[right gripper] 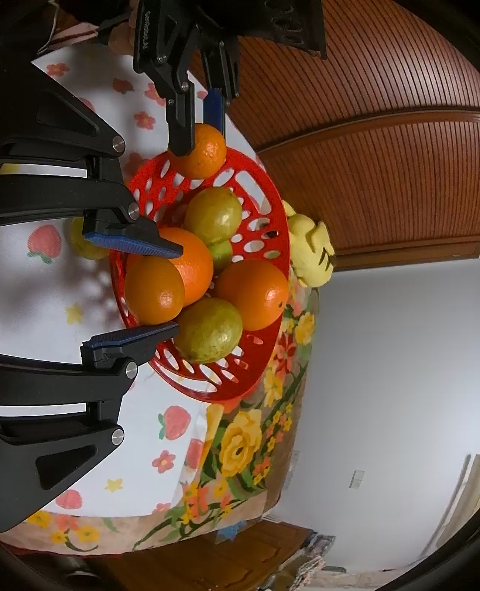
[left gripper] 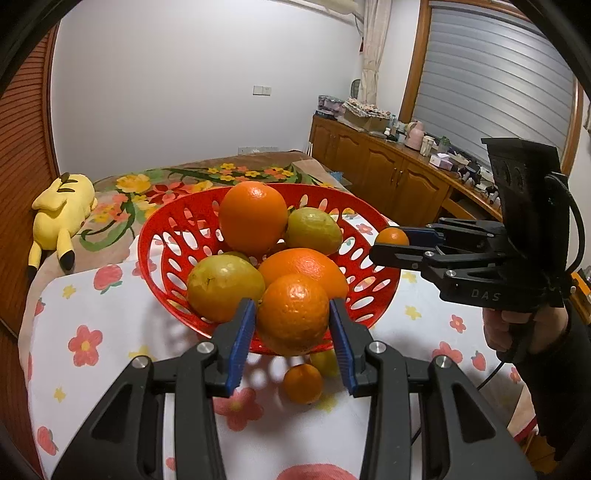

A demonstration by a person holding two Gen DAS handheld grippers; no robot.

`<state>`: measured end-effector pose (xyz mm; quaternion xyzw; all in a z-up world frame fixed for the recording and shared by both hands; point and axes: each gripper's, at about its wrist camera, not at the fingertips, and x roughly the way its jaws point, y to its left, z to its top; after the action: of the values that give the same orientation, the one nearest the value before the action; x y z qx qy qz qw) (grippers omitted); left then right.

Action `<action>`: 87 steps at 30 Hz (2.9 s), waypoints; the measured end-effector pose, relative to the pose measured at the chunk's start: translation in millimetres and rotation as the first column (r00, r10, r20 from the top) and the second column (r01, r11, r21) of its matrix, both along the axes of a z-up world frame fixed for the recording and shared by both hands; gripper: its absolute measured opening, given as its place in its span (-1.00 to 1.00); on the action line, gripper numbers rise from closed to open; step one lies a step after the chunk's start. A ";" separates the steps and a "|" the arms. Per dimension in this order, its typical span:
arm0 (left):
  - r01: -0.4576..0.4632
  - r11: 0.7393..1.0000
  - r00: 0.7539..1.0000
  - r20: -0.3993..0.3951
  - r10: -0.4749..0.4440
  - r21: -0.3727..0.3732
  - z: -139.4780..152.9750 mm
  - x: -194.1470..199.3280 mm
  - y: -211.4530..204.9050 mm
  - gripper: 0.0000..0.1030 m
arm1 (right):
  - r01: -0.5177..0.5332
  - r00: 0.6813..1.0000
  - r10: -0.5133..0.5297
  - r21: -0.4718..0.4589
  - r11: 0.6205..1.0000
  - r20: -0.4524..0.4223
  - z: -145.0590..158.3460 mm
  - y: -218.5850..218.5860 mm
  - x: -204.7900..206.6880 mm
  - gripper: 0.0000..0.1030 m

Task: Organize fruits
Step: 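Open both tools to drop the tangerines into the basket, then withdraw both open tools toward the remaining fruit on the cloth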

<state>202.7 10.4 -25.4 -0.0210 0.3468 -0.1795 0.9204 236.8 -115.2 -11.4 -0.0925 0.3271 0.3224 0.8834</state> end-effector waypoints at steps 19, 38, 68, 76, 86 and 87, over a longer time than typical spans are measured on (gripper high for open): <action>0.007 1.000 1.000 -0.020 -0.007 0.012 -6.6 13.4 -3.9 -0.24 | 0.010 1.000 -0.010 0.005 1.000 0.003 -1.6 -0.2 7.5 -0.31; -0.007 1.000 1.000 -0.009 0.007 0.019 -6.5 14.6 -7.0 -0.10 | 0.021 1.000 -0.021 0.022 1.000 0.004 -0.7 -7.2 0.7 -0.30; -0.037 0.999 0.997 0.068 0.035 0.038 21.7 -58.3 -5.8 0.16 | 0.051 0.998 -0.053 0.054 0.997 0.041 17.2 -14.9 -71.7 -0.14; -0.055 0.998 0.998 0.009 0.055 0.040 -1.7 -61.0 -3.1 0.22 | 0.075 0.996 -0.077 0.064 0.995 0.033 11.2 -15.5 -87.2 0.14; -0.025 0.999 0.992 -0.124 0.030 0.045 -46.4 -35.5 -12.7 0.22 | 0.082 0.997 -0.081 0.066 0.994 -0.007 -4.7 -15.2 -84.1 0.18; -0.018 0.999 0.991 -0.134 0.024 0.042 -49.0 -33.2 -13.8 0.22 | 0.082 0.997 -0.082 0.066 0.994 -0.009 -5.3 -15.2 -84.5 0.18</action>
<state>169.5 -3.3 -74.3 -0.0181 0.4112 -0.1609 0.8970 152.3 -130.4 -16.7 -0.0485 0.3224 0.2968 0.8976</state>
